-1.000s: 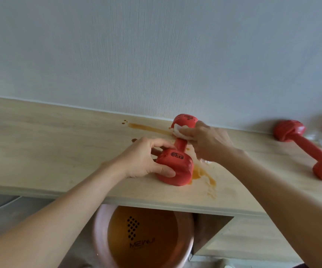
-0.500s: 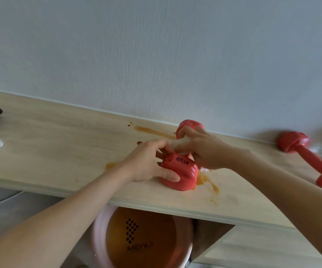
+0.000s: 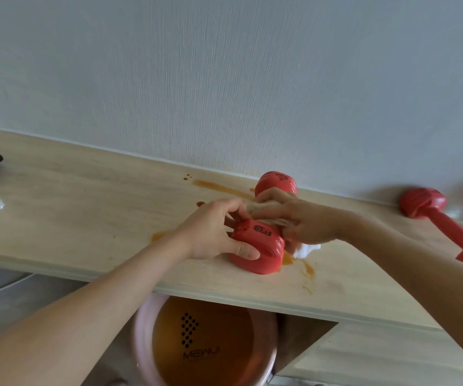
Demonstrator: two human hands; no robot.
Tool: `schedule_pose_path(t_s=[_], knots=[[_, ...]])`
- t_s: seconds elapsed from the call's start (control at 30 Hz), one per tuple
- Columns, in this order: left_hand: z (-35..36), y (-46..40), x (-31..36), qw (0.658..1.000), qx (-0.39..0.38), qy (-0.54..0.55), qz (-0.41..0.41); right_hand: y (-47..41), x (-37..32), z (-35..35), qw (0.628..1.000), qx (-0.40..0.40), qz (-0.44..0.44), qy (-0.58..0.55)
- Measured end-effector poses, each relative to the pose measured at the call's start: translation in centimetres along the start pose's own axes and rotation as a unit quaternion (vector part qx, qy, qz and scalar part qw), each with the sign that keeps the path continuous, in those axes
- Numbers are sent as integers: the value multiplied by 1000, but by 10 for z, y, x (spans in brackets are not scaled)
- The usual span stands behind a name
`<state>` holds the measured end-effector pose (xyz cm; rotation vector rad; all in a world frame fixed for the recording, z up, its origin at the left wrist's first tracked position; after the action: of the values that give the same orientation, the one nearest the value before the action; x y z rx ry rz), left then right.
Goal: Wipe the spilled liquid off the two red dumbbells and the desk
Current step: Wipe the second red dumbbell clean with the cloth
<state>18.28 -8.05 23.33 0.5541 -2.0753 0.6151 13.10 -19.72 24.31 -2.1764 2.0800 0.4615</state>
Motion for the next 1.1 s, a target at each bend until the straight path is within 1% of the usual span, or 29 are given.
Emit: schedule_pose_path(t_s=[0.03, 0.07, 0.1, 0.13, 0.23, 0.3, 0.33, 0.37, 0.43, 0.5, 0.6, 0.7, 0.8, 0.9, 1.03, 1.1], knots=[[0, 0, 1, 1000, 0, 1, 1, 7, -2, 3, 999, -39, 2, -36], [2, 0, 1, 1000, -2, 2, 3, 11, -1, 5, 996, -62, 8, -65], [2, 0, 1, 1000, -2, 5, 6, 12, 1, 2, 995, -65, 11, -70], [3, -1, 0, 1000, -2, 8, 7, 9, 6, -2, 997, -52, 14, -47], [4, -1, 0, 1000, -8, 14, 2, -6, 22, -14, 996, 39, 48, 61], [4, -1, -1, 1000, -13, 16, 3, -9, 22, -14, 992, 92, 41, 70], [4, 0, -2, 1000, -15, 18, 2, -8, 18, -11, 992, 105, 30, 59], [4, 0, -3, 1000, -18, 19, 3, -4, 13, -8, 994, 105, 19, 40], [5, 1, -4, 1000, -24, 18, 6, 8, 1, 0, 998, 69, -9, 9], [6, 1, -5, 999, -31, 18, 5, 19, -7, 4, 999, 42, -27, 4], [7, 2, -8, 999, -39, 33, -6, 13, -6, -3, 997, 69, -23, 30], [6, 4, -11, 996, -47, 73, -19, -4, 3, -13, 992, 110, 2, 58], [6, 7, -12, 992, -54, 114, -23, -13, 11, -21, 988, 141, 15, 60], [2, 10, -23, 987, -55, 146, -39, -13, 1, -18, 985, 148, -2, 89], [-5, 14, -36, 985, -55, 154, -53, -3, -19, -2, 992, 104, -43, 49], [-6, 14, -35, 986, -57, 146, -53, -5, -14, -6, 991, 119, -31, 50]])
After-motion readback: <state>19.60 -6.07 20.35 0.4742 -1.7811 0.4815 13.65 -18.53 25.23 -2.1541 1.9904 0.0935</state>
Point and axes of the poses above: each hand's wrist, its own y-axis away from the middle knuckle, its own z-axis out of the palm, x = y × z, the point moved 8 cm from there along -y, towards the middle knuckle, and after that the axes turned 7 degrees about x, right-handed, at the moved point
